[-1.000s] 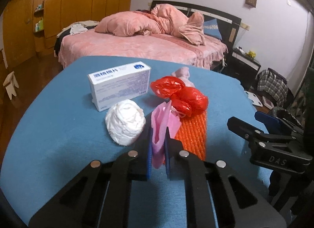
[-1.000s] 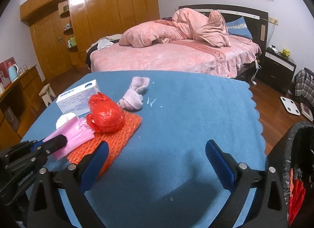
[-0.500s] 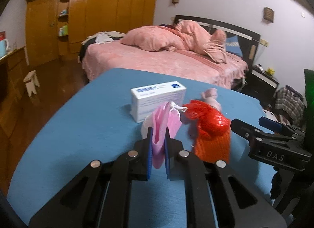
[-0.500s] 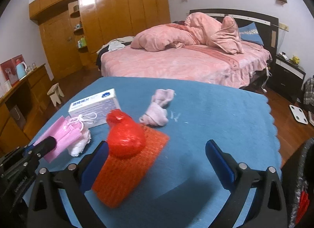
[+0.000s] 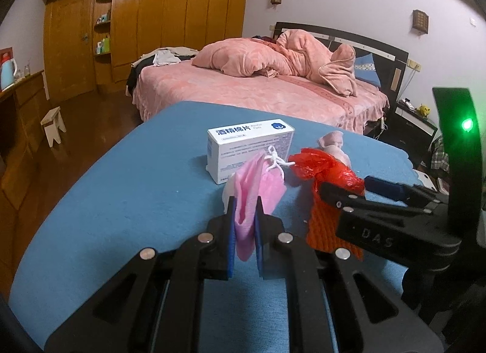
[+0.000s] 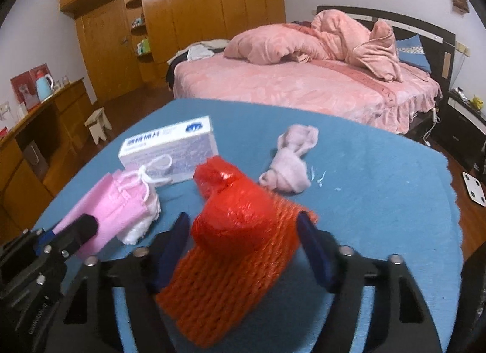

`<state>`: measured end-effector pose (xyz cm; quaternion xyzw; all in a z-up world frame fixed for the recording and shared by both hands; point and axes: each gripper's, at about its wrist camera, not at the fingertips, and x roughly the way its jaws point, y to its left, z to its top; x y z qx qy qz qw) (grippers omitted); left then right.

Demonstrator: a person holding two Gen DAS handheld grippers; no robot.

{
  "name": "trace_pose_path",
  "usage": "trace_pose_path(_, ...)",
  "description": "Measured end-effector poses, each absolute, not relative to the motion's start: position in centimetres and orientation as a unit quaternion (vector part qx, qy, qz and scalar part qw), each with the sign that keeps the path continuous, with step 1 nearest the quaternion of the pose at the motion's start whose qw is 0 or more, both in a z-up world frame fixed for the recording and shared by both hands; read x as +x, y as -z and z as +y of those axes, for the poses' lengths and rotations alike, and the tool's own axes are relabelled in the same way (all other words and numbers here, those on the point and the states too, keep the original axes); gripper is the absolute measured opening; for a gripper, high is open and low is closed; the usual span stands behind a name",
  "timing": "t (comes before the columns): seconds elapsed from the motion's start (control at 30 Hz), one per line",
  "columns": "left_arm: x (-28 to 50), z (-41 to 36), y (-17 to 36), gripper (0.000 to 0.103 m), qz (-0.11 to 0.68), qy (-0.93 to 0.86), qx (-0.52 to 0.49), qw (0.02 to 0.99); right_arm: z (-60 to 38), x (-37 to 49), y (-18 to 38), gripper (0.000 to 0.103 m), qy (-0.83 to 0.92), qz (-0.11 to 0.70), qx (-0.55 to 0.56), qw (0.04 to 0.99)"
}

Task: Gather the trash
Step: 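Grasp the red plastic bag on orange mesh with the right tool while the left tool holds the mask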

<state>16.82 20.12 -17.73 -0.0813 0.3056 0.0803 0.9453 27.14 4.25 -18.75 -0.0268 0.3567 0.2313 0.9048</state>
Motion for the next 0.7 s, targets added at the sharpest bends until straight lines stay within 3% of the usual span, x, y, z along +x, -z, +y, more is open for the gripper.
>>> trace_pose_path(0.07, 16.9, 20.2, 17.8, 0.010, 0.308, -0.080, -0.083, 0.944, 4.3, 27.2, 18.8, 0.048, -0.238, 0.359, -0.026, 0.902)
trace_pose_path(0.7, 16.5, 18.6, 17.3, 0.010, 0.309, -0.055, -0.083, 0.946, -0.4, 23.9, 16.9, 0.045, -0.225, 0.347, 0.014, 0.910)
